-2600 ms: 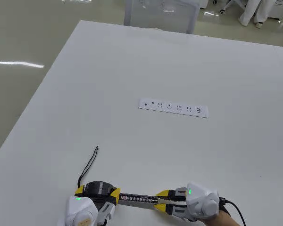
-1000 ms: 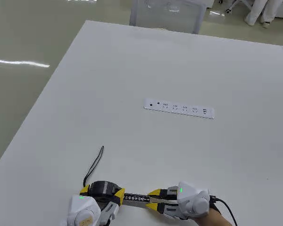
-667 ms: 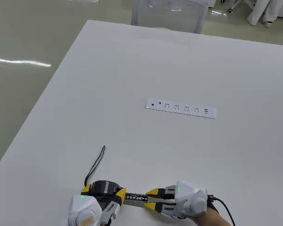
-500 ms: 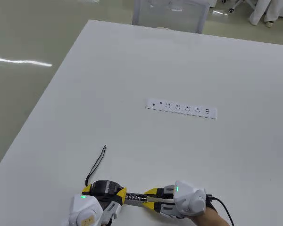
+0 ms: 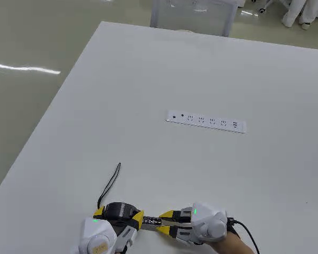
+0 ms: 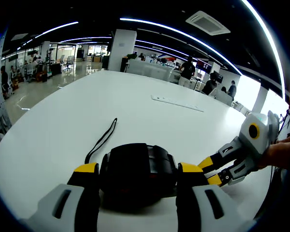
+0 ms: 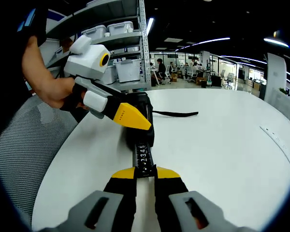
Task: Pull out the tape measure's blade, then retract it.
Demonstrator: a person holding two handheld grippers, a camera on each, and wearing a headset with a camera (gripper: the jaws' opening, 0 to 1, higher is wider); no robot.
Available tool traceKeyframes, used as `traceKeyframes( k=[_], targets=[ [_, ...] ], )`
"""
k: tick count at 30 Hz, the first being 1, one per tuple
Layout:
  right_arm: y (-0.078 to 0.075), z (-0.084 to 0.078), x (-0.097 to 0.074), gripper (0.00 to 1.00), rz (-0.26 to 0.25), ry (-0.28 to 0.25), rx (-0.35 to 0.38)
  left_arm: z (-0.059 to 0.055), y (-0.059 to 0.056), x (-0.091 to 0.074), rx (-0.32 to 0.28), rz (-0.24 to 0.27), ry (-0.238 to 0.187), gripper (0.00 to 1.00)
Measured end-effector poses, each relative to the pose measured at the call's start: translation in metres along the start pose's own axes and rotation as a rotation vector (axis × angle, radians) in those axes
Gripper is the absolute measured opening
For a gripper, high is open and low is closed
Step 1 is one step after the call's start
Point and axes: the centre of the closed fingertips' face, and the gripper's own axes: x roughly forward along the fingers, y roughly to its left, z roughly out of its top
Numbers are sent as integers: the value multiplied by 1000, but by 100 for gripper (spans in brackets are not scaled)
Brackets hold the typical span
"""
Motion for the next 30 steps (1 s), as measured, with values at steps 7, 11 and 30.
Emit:
traceKeyframes(
  k=[7,11,30],
  targets=[
    [1,5,8,12,4,-5,-5,1,0,0,-4,1,0,61],
    [2,8,12,12,8,-10,-5,1,1,0,-7,0,0,61],
    [5,17,34,12,29,-19,-27,0,0,0,-13,-3,3,61]
  ],
)
